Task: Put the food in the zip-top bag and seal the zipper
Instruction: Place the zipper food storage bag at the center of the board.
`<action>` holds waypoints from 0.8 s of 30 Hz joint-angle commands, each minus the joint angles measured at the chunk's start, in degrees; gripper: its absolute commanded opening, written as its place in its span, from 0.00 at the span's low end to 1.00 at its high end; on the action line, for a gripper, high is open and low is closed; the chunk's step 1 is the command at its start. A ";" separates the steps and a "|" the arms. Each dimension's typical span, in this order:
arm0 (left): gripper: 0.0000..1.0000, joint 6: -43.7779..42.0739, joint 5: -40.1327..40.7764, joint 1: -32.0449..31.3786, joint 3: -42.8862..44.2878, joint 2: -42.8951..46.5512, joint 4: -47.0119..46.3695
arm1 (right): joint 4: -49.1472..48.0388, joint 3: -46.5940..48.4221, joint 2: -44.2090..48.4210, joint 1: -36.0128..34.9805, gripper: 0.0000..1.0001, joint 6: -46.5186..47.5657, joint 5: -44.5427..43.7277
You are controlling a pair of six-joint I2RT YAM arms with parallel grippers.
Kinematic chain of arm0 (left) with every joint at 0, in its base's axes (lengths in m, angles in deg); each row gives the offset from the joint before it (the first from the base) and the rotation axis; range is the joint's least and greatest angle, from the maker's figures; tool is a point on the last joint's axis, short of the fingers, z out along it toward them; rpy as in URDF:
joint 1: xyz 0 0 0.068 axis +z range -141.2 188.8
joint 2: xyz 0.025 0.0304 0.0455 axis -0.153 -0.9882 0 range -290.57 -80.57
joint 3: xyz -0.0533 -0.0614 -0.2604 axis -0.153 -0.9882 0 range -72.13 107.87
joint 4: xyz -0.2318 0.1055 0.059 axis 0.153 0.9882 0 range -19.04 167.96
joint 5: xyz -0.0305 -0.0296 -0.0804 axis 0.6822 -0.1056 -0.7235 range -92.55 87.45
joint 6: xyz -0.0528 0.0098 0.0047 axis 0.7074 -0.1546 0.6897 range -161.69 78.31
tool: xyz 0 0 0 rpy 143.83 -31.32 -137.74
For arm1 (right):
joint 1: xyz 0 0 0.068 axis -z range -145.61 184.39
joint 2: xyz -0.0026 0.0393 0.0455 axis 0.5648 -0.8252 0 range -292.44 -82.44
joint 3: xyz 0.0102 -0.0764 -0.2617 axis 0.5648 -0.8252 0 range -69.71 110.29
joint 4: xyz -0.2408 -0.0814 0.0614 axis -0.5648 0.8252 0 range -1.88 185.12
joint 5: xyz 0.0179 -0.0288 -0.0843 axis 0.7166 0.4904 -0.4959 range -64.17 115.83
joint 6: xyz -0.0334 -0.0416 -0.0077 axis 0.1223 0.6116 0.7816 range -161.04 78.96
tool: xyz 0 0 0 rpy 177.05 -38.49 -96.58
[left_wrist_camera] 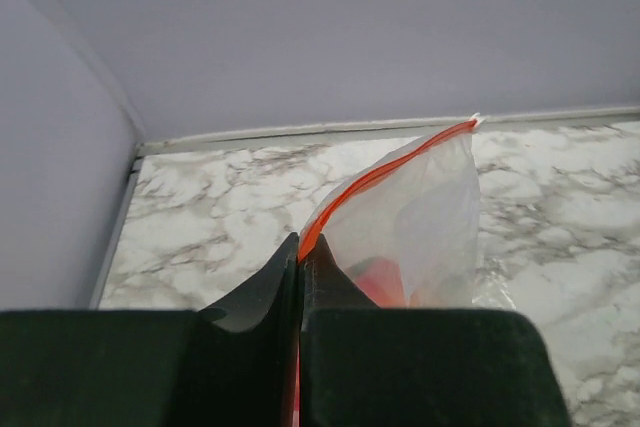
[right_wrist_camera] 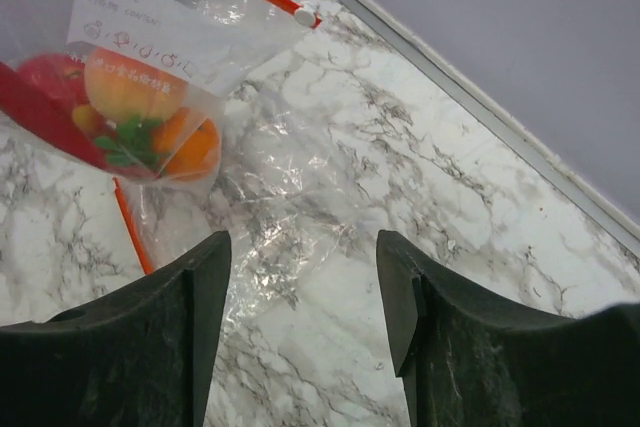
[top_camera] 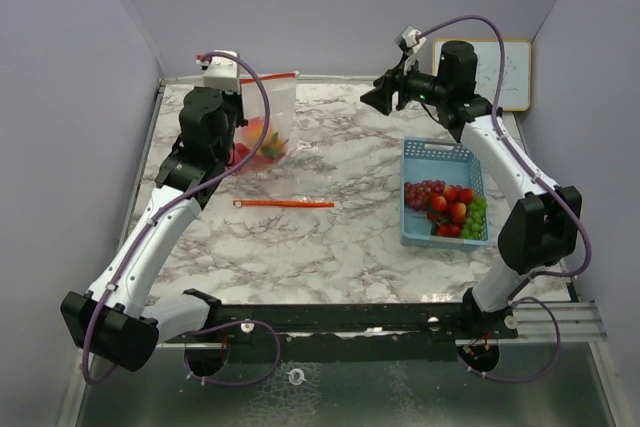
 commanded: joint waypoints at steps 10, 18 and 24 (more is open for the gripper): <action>0.04 10.62 30.19 7.07 -1.69 1.56 3.11 | 18.52 12.80 -14.43 -15.98 0.69 0.64 -17.70; 0.76 18.76 22.20 8.46 -8.13 4.25 4.66 | 16.03 5.77 -15.24 -25.55 0.75 7.75 -22.73; 0.99 16.63 16.33 8.51 -5.80 3.53 4.30 | 12.61 0.67 -15.48 -30.46 0.75 10.89 -25.20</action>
